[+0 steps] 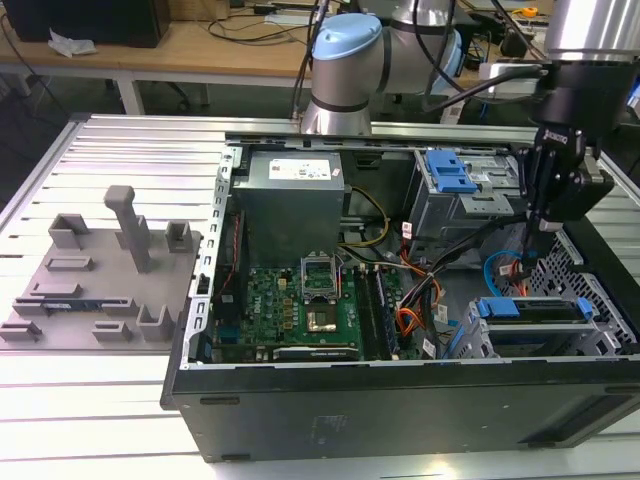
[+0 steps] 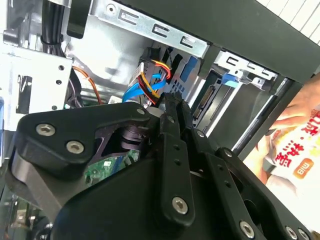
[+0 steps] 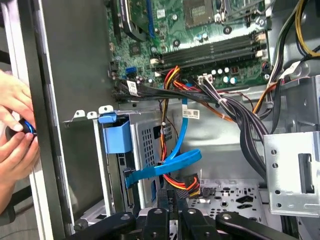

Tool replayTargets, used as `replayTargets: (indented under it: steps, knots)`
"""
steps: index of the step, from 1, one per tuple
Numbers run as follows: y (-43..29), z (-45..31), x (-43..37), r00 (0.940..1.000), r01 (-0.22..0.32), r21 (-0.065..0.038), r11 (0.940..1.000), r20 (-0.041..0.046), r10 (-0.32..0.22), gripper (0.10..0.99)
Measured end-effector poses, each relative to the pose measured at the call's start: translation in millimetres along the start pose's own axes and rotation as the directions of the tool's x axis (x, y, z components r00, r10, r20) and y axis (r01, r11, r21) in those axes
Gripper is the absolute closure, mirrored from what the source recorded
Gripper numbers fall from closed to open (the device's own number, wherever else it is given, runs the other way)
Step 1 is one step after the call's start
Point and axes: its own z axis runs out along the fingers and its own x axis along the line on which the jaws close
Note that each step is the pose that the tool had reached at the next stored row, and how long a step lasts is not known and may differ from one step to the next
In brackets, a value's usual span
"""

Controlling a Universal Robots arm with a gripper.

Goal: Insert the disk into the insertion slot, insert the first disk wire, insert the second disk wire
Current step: 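Insert the first disk wire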

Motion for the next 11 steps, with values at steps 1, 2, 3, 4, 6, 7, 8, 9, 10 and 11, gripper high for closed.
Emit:
replayTargets:
  steps: [1,2,3,4,6,7,8,9,10,11]
  knots:
    - [-4.2,0.0,-0.5,1.0,0.008,-0.02,0.9998,-0.002,-0.008,0.922]
    - [-7.5,0.1,-0.7,0.9999,0.015,-0.035,0.9993,-0.0036,-0.015,0.922]
    - [-9.9,0.2,-0.7,0.9998,0.019,-0.046,0.9988,-0.004,-0.019,0.922]
    - [-12.1,1.0,1.1,0.9997,0.024,-0.057,0.9981,0.0034,-0.024,0.922]
    - [-12.8,2.4,4.6,0.9994,0.027,-0.063,0.9976,0.0233,-0.025,0.922]
    - [-13.0,3.2,6.2,0.9991,0.028,-0.065,0.9975,0.0339,-0.026,0.922]
    - [-13.2,4.0,8.3,0.9984,0.029,-0.067,0.9973,0.0499,-0.026,0.922]
    - [-13.5,4.8,10.3,0.9973,0.031,-0.069,0.9972,0.0686,-0.026,0.922]
    - [-13.6,5.4,11.5,0.9964,0.032,-0.07,0.997,0.0808,-0.026,0.922]
    - [-13.9,6.4,13.9,0.994,0.034,-0.072,0.9968,0.1063,-0.026,0.922]
